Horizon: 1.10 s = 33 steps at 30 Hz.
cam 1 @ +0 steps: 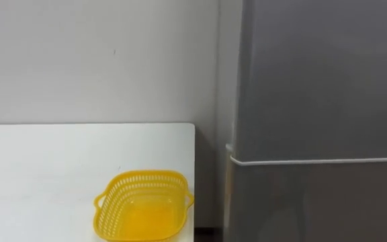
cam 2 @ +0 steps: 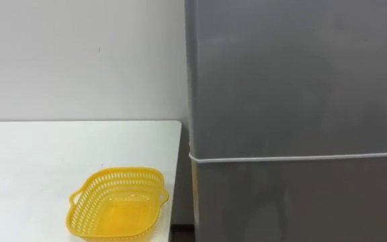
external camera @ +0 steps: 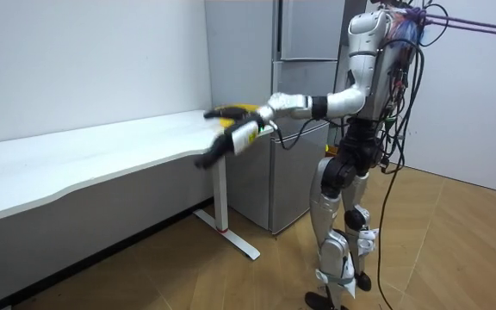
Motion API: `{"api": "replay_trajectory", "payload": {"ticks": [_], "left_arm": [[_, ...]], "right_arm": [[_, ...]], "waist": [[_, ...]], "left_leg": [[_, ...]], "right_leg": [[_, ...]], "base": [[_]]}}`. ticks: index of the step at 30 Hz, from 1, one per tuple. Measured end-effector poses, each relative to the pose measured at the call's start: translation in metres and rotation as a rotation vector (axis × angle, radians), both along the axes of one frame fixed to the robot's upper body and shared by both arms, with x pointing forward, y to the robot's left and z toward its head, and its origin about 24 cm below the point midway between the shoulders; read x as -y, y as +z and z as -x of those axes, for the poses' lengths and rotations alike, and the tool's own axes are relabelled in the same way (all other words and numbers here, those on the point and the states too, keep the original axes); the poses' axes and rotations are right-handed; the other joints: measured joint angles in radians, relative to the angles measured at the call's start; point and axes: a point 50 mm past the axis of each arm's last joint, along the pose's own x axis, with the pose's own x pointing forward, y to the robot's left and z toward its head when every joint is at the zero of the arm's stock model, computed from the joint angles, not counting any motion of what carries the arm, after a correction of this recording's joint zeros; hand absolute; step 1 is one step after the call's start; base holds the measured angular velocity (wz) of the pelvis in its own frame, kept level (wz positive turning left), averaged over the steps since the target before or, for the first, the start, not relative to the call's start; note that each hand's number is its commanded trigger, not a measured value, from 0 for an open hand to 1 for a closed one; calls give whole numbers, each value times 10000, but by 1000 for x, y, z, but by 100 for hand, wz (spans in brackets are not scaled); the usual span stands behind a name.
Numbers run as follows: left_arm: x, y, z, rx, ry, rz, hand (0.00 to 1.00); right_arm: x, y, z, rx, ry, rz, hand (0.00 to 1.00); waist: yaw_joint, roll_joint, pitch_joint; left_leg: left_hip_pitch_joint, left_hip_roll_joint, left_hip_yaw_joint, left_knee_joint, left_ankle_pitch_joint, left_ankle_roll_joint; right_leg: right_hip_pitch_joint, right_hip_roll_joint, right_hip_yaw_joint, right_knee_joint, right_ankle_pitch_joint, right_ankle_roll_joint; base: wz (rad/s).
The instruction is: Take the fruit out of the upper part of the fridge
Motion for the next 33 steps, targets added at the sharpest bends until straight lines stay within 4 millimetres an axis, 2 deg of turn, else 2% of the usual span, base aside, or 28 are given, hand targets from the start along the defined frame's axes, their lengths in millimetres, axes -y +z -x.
{"api": "replay_trajectory", "payload": {"ticks": [4, 8, 10, 13, 16, 18, 22, 25, 29, 33], "left_arm": [[1, 38, -2, 1089, -233, -1227, 0], [9, 67, -7, 1800, -910, -2674, 0], [20, 82, -12, 2328, -1772, -3505, 0], [37, 97, -20, 2889, -3386, -4323, 0], [50, 104, -34, 3212, -4944, -4950, 0], [63, 109, -46, 3222, -6101, -5548, 0], [93, 121, -68, 3571, -8763, -6797, 0], [107, 126, -76, 3952, -10136, -7298, 0], [114, 132, -80, 4192, -11161, -7770, 0], [123, 133, -81, 4299, -12237, -8184, 0]], "right_arm": [[0, 0, 0, -138, 41, 19, 0], [1, 0, 2, -328, 52, 17, 0], [1, -1, 2, -384, 71, -55, 0], [2, 0, 2, -546, 74, -172, 0], [3, 0, -5, -584, 240, -193, 0], [3, 0, -11, -634, 412, -263, 0], [5, 1, -12, -680, 520, -296, 0], [6, 0, -5, -962, 464, -386, 0], [7, -1, 4, -1509, 512, -432, 0], [7, -2, 5, -1847, 834, -494, 0]], "waist": [[-22, 8, 12], [-69, 8, 26], [-161, 40, 50], [-241, 73, 64], [-406, 85, 137], [-566, 66, 143], [-657, 111, 128], [-660, 168, 100], [-690, 219, 68], [-866, 229, 61]], "left_leg": [[-48, -10, -179, 9, 0, 1], [-219, -14, -284, 125, -12, 18], [-247, -35, -439, 163, -16, 24], [-243, -28, -429, 163, -16, 24], [-291, -25, -420, 208, -14, 24], [-468, -23, -423, 319, -15, 25], [-585, -19, -413, 336, -14, 26], [-605, -18, -397, 367, -12, 25], [-574, -19, -372, 369, -10, 23], [-567, -18, -283, 369, -10, 23]], "right_leg": [[-34, 10, -22, 9, 0, -2], [-32, -4, -132, 1, -1, -3], [-37, -11, -221, -26, -1, -3], [-15, -17, -281, -20, -3, -4], [-41, -28, -303, -7, -6, -7], [-60, -37, -363, -18, -6, -7], [-201, -32, -332, -5, -3, -10], [-204, -35, -314, -4, -3, -11], [-208, -31, -224, -18, -5, -10], [-231, -27, -104, -14, -6, -9]], "base": [[3], [10], [11], [5], [0], [10], [2], [-3], [-8], [-4]]}}
